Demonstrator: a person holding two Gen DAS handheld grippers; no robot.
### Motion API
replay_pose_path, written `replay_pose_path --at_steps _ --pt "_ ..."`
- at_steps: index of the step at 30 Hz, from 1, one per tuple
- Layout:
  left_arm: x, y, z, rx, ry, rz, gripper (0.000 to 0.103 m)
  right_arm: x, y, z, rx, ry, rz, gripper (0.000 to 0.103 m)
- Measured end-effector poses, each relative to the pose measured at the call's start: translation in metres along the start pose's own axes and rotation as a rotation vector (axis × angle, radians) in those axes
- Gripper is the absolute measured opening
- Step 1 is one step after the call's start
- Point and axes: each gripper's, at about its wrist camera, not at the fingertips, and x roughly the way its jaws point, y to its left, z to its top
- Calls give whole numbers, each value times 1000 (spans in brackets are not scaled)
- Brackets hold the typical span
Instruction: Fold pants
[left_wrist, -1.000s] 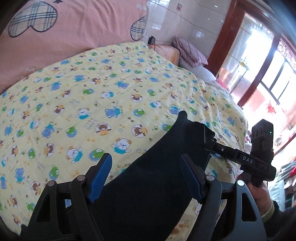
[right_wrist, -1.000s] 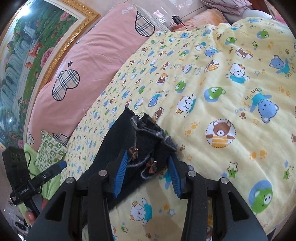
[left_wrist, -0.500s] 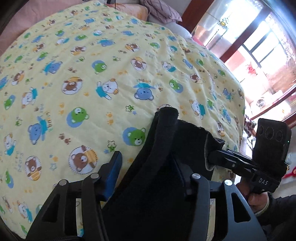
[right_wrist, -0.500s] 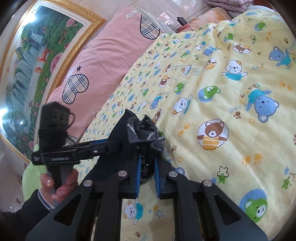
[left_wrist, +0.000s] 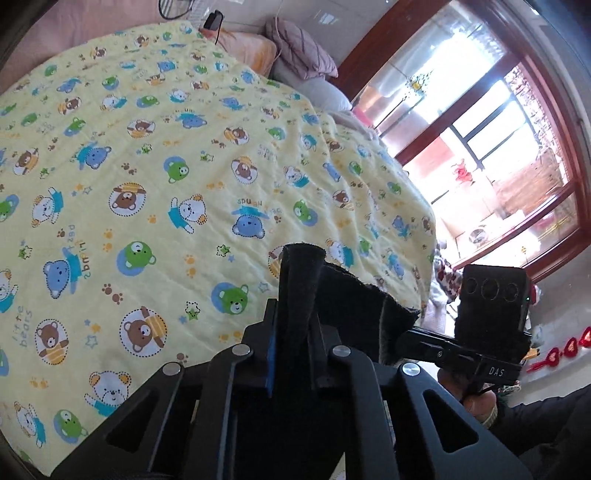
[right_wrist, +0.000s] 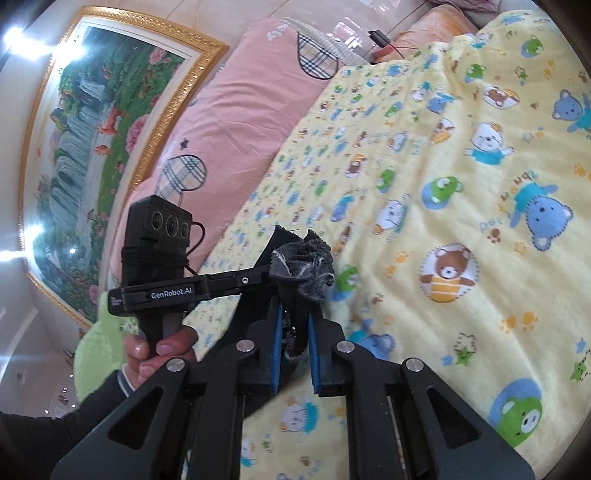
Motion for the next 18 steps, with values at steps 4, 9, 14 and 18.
replay_pose_path --at_steps 4,9,14,18 --pt "-37 -8 -11 -15 -85 -23 11 0 16 3 6 5 115 13" --pt "-75 -15 -33 -38 -173 -27 10 8 43 -1 -2 41 243 13" --pt "-108 -16 -61 -70 -258 -6 10 21 74 -13 -48 95 304 13" --pt "-128 -10 -84 -108 -314 -6 10 31 94 -25 -80 148 330 13"
